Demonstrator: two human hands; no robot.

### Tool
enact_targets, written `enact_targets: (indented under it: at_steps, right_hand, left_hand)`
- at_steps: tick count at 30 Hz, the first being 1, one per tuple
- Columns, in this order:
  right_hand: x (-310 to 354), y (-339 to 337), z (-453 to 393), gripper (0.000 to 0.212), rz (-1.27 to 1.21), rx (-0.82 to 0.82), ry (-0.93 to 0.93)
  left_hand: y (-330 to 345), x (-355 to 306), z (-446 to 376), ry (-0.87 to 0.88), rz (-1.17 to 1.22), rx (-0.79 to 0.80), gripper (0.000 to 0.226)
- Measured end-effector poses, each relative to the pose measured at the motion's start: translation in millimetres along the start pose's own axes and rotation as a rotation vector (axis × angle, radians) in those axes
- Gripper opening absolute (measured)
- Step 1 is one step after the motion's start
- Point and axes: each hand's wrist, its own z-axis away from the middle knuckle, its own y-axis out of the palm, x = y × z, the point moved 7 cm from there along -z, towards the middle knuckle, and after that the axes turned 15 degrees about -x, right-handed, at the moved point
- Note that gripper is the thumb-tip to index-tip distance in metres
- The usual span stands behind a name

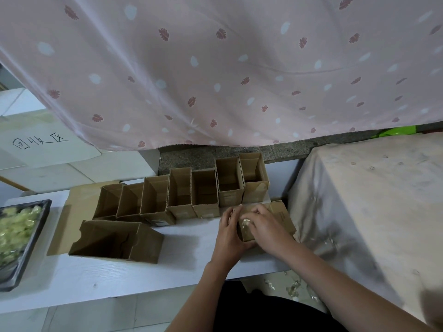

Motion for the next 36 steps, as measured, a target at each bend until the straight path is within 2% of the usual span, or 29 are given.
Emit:
enact_targets:
  at_steps: [4, 10, 15, 20, 36]
  right_hand:
    - [-2, 10, 4, 0.024, 0.009, -0.022, 0.007]
    - [5, 20, 3, 0.022, 0.038, 0.035, -0.027]
    - [8, 22, 3, 0.02, -0.018, 0.016, 0.03]
    - [3, 17, 0, 0.007, -0.074, -0.037, 0.11]
    - [-3, 2, -1, 0.005, -0.045, -0.054, 0.282]
  left_hand:
    - [1, 5, 1, -0.014, 0.008, -0.008, 0.106]
    - [3, 13, 5, -0.046, 0.02, -0.019, 0.106]
    - [5, 15, 5, -0.067, 0.024, 0.004, 0.104]
    - [9, 14, 5, -0.062, 0.036, 0.022, 0.105]
    - [18, 4, 8, -0.039, 0.071, 0.021, 0.099]
